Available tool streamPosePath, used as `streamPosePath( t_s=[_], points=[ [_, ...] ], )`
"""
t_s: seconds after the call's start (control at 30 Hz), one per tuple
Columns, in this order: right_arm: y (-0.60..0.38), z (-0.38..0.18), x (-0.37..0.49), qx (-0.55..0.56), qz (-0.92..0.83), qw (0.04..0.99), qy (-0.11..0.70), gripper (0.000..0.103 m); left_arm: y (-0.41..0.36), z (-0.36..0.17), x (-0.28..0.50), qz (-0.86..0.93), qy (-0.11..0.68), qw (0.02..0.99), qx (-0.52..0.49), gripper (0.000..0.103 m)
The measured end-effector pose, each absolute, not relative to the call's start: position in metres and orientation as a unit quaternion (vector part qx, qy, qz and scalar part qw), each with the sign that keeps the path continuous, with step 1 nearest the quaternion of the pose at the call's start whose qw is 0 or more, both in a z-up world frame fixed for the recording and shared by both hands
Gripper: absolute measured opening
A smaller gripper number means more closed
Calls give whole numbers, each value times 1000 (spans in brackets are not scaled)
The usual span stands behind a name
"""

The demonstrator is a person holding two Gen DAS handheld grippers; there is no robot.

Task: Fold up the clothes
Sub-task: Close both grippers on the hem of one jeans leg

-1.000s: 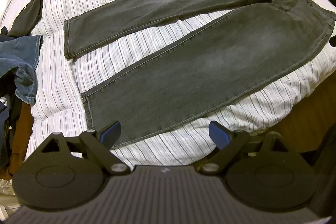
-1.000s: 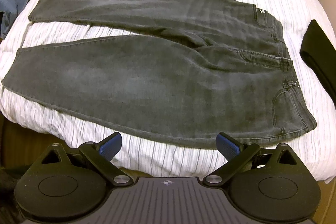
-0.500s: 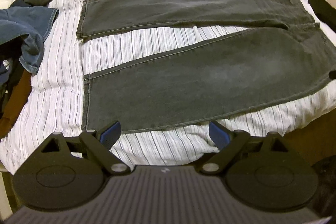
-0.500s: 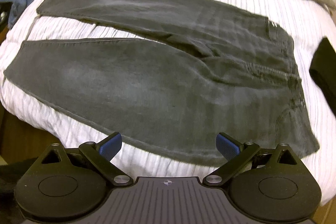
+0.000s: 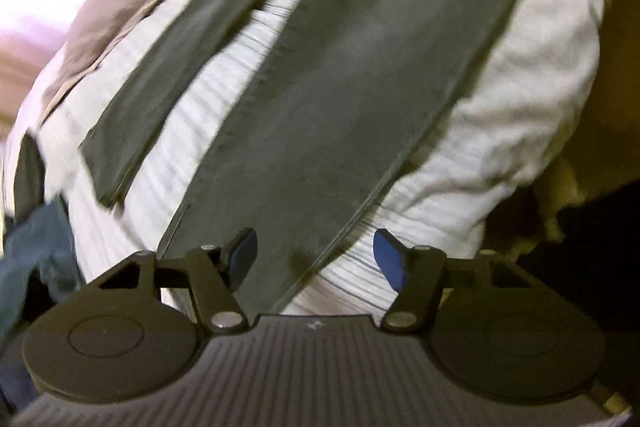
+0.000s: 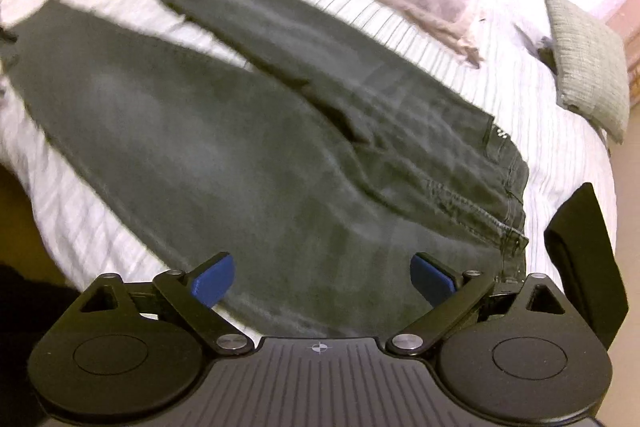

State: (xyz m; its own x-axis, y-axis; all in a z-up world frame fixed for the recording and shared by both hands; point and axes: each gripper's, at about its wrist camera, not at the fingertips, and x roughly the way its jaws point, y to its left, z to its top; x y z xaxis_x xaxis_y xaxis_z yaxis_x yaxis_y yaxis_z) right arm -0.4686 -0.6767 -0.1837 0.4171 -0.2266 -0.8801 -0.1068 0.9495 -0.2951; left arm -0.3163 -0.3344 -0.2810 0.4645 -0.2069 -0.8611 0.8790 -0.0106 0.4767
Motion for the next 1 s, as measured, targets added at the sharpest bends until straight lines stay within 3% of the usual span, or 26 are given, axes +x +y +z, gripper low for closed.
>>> streamPosePath(
  t_s=[0.03,0.1,0.17,0.23,0.3,0.33,0.47,0.57,0.73,0.8,0.87,1.0],
  points=[
    [-676,-187,-470,-161,-33,823,543,79,-335,-289,-316,-429,286,628,583,54],
    [-677,-193,-472,-167,-29,817,550,78,-336,-302,-314,-435,269,610,605,43],
    [-678,-198,-475,-174,-26,813,556,78,-337,-306,-310,-442,254,601,615,42],
    [-680,-202,-479,-190,-21,808,557,78,-338,-303,-305,-455,249,590,619,30],
    [-683,-206,-486,-211,-19,803,558,78,-340,-297,-302,-465,246,583,619,7],
    [-685,-208,-491,-228,-17,798,557,78,-342,-291,-300,-467,247,585,615,5],
    [-702,-222,-512,-299,-9,775,557,77,-349,-260,-284,-461,296,618,564,4],
    [-720,-239,-525,-341,-10,753,563,63,-357,-242,-275,-448,332,638,531,4],
    [-756,-267,-538,-395,5,719,573,63,-370,-227,-275,-429,342,648,528,4],
    [-773,-270,-538,-393,-1,719,573,52,-374,-227,-277,-424,345,644,536,4],
    [-789,-271,-537,-381,-6,722,577,31,-375,-226,-279,-419,345,639,545,4],
    [-801,-258,-539,-361,9,728,583,11,-374,-217,-283,-415,344,635,554,4]
  ],
)
